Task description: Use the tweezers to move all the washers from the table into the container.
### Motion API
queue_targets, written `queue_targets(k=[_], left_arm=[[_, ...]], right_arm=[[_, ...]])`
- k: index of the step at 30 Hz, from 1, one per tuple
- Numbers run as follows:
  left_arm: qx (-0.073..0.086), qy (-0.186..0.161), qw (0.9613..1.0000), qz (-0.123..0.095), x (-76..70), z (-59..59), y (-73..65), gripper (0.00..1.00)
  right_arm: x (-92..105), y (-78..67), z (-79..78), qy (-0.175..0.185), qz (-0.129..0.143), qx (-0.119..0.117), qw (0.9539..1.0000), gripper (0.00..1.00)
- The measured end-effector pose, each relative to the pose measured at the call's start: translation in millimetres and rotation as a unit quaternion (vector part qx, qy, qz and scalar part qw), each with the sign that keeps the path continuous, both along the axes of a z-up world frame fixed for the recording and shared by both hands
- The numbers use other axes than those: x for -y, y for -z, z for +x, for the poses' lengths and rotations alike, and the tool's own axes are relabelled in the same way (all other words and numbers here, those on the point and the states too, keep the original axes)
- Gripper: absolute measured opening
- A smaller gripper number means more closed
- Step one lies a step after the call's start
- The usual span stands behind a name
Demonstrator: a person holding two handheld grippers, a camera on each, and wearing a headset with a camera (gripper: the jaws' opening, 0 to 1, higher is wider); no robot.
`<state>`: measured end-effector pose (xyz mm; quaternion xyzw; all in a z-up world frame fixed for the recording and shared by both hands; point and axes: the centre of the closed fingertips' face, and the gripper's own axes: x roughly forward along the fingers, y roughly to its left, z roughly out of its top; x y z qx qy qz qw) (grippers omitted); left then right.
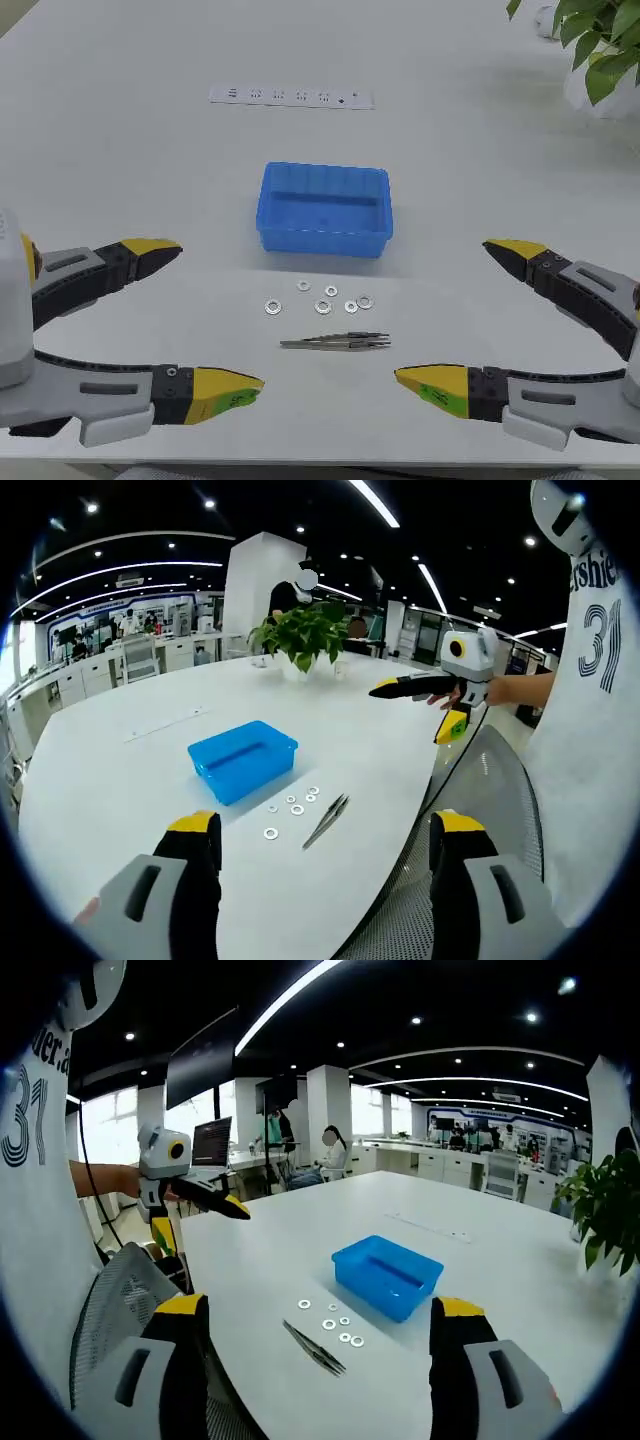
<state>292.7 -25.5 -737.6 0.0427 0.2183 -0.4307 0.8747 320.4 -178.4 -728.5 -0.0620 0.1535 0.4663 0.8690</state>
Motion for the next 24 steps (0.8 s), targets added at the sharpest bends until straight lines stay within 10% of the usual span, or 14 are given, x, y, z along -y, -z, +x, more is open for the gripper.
queue_targets(k=[24], left_arm=[[-0.01,-0.008,0.9999,0.006,-3.6,-2.9,7.9,0.9]], right_arm=[[-1.3,-1.0,0.2,-0.001,0.003,-0.002,1.0,0.91]])
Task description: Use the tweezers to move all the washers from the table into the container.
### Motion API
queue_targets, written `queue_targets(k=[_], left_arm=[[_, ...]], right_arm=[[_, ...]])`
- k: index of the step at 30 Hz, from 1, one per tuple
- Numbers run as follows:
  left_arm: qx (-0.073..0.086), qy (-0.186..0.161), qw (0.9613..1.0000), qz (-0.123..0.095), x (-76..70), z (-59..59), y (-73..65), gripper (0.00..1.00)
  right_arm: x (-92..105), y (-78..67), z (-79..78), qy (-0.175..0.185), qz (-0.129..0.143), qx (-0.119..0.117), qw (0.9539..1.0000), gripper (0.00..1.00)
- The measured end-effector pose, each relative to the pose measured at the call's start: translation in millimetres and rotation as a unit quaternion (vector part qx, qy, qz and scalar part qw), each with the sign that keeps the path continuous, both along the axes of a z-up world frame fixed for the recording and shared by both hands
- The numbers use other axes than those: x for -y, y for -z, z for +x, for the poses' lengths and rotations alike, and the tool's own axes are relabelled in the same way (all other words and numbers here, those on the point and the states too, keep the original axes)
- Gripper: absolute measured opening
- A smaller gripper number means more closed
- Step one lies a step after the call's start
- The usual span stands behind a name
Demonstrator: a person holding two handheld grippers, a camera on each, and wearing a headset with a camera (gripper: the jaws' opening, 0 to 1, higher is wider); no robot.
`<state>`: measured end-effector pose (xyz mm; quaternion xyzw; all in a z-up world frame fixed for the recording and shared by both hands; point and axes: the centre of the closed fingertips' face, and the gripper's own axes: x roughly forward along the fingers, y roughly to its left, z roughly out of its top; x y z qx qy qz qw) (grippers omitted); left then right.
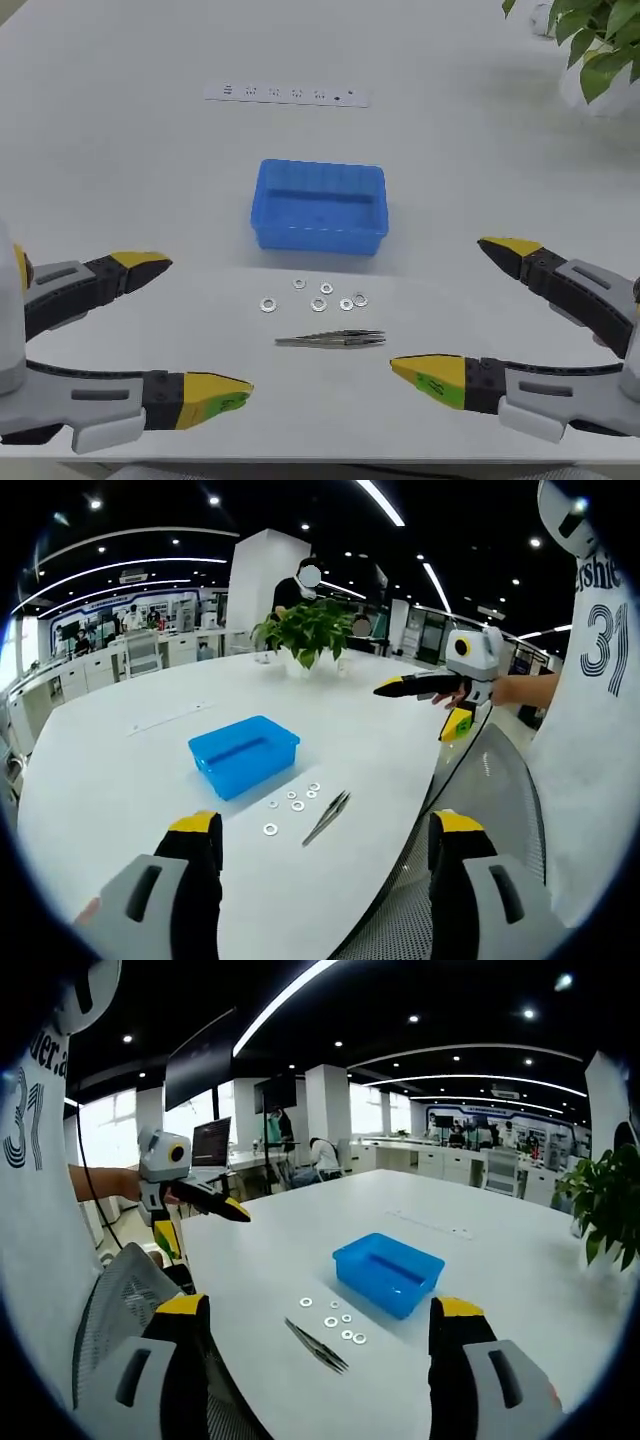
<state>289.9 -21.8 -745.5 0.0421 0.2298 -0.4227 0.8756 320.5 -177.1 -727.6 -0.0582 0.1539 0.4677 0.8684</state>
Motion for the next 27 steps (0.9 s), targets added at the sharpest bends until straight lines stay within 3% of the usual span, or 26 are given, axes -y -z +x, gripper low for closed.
queue_targets(k=[13,18,22,27], left_arm=[[-0.007,0.002,1.0,-0.006,2.6,-0.3,2.6,0.9],[-0.003,0.002,0.9999,-0.014,4.3,1.4,-1.0,0.9],[-0.008,0.007,0.9999,0.001,3.5,0.1,6.6,0.89],[-0.017,0.01,0.9998,0.002,3.6,-3.3,12.2,0.89]], right_arm=[[-0.1,5.1,-1.3,-0.005,-0.008,-0.007,0.9999,0.91],[-0.6,5.5,-0.7,-0.007,-0.011,-0.008,0.9999,0.91],[-3.0,5.4,-1.6,-0.013,-0.007,-0.013,0.9998,0.9],[-3.5,8.7,-2.3,-0.015,-0.011,-0.017,0.9997,0.9]])
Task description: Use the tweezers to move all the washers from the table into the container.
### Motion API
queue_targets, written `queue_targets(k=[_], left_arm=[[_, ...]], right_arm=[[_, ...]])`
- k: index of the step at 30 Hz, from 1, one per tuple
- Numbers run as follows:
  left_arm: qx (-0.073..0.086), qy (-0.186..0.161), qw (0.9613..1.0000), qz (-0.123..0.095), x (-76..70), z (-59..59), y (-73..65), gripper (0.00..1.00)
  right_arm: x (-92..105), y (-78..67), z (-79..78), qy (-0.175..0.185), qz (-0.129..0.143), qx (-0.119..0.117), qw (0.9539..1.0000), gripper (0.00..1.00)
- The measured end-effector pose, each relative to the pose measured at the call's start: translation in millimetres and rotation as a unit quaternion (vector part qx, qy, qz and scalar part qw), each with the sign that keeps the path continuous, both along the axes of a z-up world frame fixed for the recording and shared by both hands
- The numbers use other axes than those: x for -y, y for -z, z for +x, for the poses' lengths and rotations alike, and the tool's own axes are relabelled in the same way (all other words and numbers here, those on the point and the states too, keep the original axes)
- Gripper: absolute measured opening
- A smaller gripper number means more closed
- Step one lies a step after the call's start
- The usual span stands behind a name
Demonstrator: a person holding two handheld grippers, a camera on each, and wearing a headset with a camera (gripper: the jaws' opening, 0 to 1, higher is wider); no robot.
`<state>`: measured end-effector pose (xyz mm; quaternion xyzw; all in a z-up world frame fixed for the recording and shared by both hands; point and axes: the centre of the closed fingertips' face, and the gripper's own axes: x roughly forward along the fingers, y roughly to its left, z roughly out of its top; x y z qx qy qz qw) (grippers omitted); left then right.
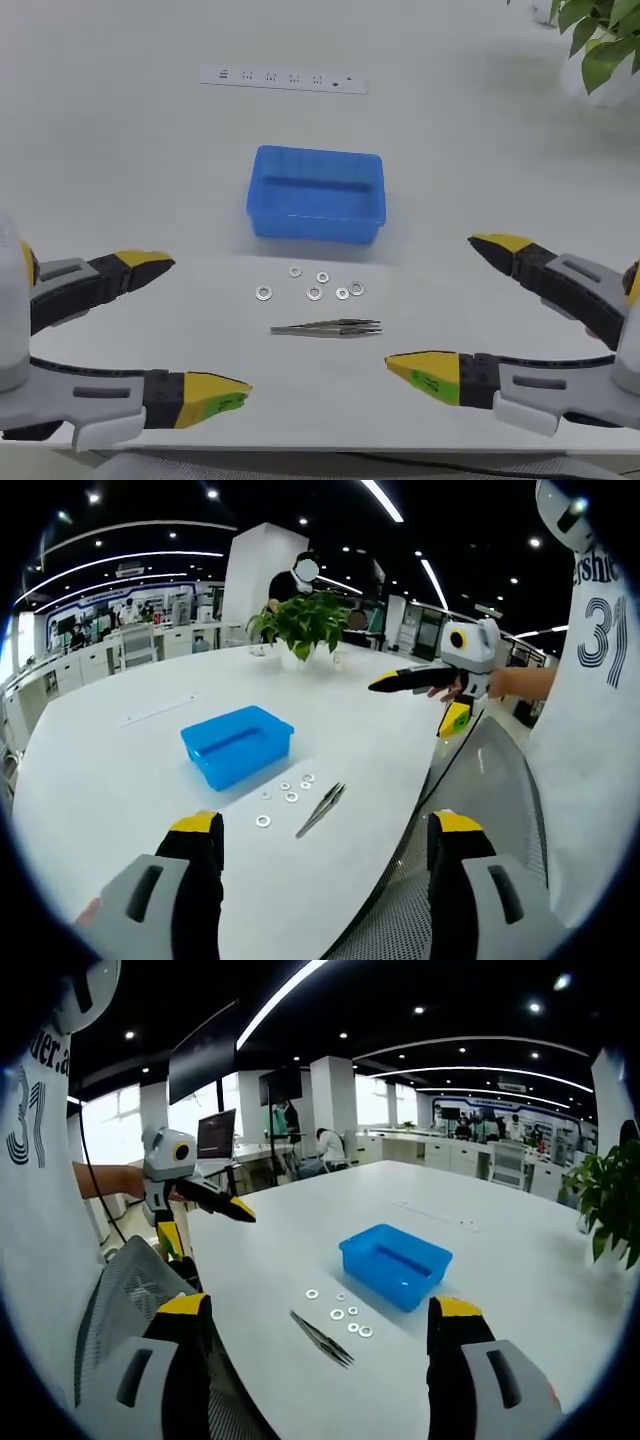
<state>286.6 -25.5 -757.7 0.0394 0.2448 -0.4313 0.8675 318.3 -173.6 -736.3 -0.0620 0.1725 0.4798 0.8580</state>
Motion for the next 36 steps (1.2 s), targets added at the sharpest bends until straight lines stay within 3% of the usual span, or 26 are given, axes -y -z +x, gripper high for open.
queue_targets(k=[3,10,15,21,24,29,32,36], left_arm=[[-0.007,0.006,1.0,0.0,1.4,-3.4,0.8,0.89],[-0.002,0.007,0.9999,-0.011,3.5,-1.5,-3.4,0.89],[0.004,0.024,0.9995,-0.022,18.1,-1.1,-6.5,0.88],[-0.001,0.047,0.9988,-0.01,28.1,2.9,1.3,0.85],[-0.012,0.051,0.9986,-0.009,30.6,7.0,7.3,0.84],[-0.024,0.052,0.9976,-0.039,44.2,15.7,11.0,0.79],[-0.047,0.069,0.9956,-0.041,54.2,18.1,24.4,0.77],[-0.066,0.093,0.9934,-0.006,56.9,18.5,49.9,0.75]], right_arm=[[-0.1,2.3,-1.7,-0.003,-0.003,-0.003,1.0,0.9],[0.4,5.4,-3.3,-0.008,-0.01,-0.007,0.9999,0.89],[-1.1,9.6,-1.9,-0.017,-0.017,-0.01,0.9997,0.88],[-6.4,16.8,0.3,-0.03,-0.03,-0.012,0.999,0.87],[-8.8,21.6,1.9,-0.037,-0.034,-0.016,0.9986,0.86],[-13.0,36.7,3.4,-0.059,-0.054,-0.029,0.9964,0.8],[-22.8,40.6,5.8,-0.078,-0.042,-0.037,0.9954,0.74],[-30.6,54.0,7.9,-0.109,-0.075,-0.035,0.9905,0.72]])
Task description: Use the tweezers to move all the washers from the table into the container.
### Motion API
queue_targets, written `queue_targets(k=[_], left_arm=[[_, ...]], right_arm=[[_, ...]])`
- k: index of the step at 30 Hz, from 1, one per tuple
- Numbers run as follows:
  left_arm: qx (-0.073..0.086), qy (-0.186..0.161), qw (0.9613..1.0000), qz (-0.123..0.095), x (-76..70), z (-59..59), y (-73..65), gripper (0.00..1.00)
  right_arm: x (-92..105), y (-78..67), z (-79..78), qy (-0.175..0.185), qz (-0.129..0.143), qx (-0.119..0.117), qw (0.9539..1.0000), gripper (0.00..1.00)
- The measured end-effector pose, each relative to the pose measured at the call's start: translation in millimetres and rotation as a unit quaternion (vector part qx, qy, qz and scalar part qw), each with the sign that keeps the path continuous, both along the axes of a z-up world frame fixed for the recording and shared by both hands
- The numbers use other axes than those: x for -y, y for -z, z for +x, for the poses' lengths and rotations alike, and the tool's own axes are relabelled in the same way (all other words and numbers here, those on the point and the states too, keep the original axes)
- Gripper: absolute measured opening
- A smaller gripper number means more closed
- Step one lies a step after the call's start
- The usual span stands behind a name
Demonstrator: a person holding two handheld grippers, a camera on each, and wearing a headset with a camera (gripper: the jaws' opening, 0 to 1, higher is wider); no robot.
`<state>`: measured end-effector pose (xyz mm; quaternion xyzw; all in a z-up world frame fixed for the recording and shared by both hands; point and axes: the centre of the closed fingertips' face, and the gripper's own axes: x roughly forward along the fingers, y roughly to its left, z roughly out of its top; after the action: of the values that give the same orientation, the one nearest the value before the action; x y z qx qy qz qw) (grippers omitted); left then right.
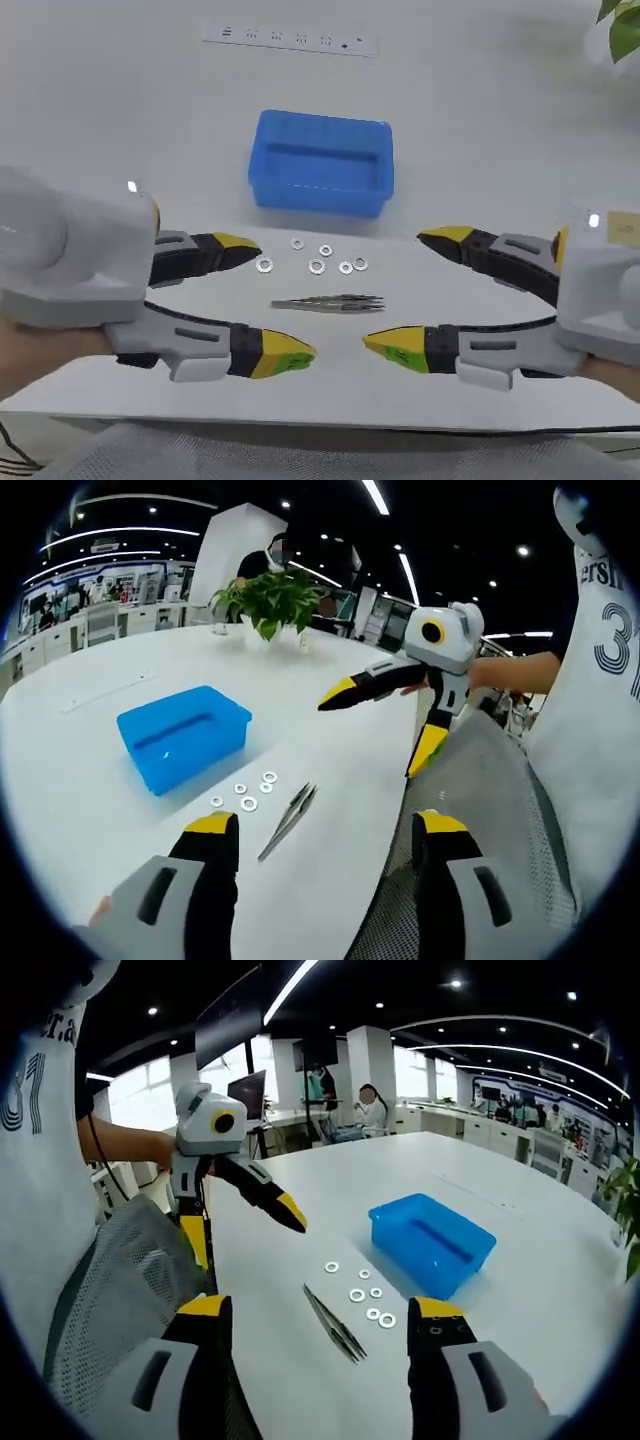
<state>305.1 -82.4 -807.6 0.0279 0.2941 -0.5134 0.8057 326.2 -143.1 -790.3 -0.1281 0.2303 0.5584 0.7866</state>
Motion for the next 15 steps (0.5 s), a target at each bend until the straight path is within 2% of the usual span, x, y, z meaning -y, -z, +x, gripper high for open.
queue_targets(k=[5,8,10,11,12,13,15], left_arm=[[-0.014,0.004,0.9993,0.033,-2.4,8.7,31.2,0.69],[-0.017,0.0,0.999,0.042,-2.9,16.2,41.1,0.7],[-0.021,0.005,0.9987,0.047,-1.9,18.8,46.5,0.7],[-0.023,0.009,0.9983,0.053,-2.2,18.8,49.6,0.7],[-0.026,0.019,0.9975,0.063,-2.6,17.9,54.5,0.69],[-0.027,0.024,0.997,0.068,-2.6,17.7,57.2,0.67],[-0.028,0.035,0.9963,0.073,-0.7,16.2,61.0,0.62]], right_arm=[[-7.5,24.3,1.9,-0.043,-0.039,-0.011,0.9982,0.65],[-10.3,37.3,3.0,-0.063,-0.058,-0.019,0.9961,0.59],[-11.6,44.6,6.8,-0.074,-0.069,-0.013,0.9948,0.56],[-10.8,48.6,7.7,-0.079,-0.079,-0.014,0.9937,0.53],[-8.3,55.8,10.3,-0.085,-0.1,-0.012,0.9912,0.51],[-9.9,59.0,12.2,-0.09,-0.103,-0.008,0.9906,0.48],[-10.5,69.1,14.7,-0.098,-0.12,-0.015,0.9879,0.46]])
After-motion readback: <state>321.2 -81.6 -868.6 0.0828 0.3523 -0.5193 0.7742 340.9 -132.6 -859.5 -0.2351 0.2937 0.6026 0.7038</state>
